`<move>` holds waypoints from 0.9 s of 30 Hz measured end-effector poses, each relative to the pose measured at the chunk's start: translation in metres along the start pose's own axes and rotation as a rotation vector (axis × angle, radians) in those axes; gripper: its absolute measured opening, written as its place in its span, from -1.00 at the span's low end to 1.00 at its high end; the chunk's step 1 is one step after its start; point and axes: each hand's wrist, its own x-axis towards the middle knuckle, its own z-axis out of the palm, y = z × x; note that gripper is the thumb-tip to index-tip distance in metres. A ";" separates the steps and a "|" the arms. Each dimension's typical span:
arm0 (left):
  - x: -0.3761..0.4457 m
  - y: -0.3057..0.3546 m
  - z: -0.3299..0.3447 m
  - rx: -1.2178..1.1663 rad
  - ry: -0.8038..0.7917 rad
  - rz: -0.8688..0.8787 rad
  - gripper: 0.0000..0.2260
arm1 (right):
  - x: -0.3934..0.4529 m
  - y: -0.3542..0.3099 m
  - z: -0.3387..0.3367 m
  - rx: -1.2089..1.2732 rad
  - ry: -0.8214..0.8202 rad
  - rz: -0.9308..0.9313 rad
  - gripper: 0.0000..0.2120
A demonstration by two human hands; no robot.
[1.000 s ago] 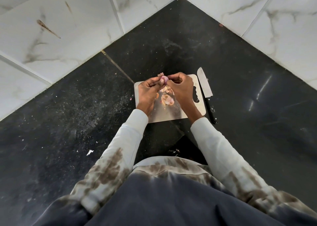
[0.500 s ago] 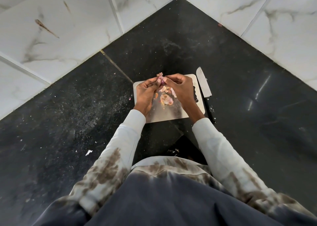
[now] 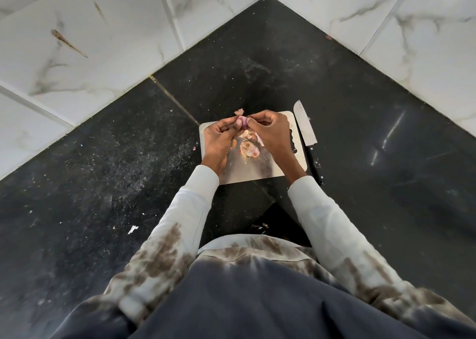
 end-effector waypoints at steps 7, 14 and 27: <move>0.000 0.000 0.000 0.043 0.007 0.011 -0.78 | 0.001 0.000 -0.001 -0.027 -0.001 -0.011 -0.82; 0.001 -0.001 0.003 0.086 0.015 0.017 -0.80 | 0.003 -0.001 0.003 -0.057 0.052 -0.010 -0.82; 0.006 0.002 -0.003 -0.049 -0.012 -0.005 -0.79 | 0.007 -0.003 -0.002 0.023 -0.069 0.041 -0.79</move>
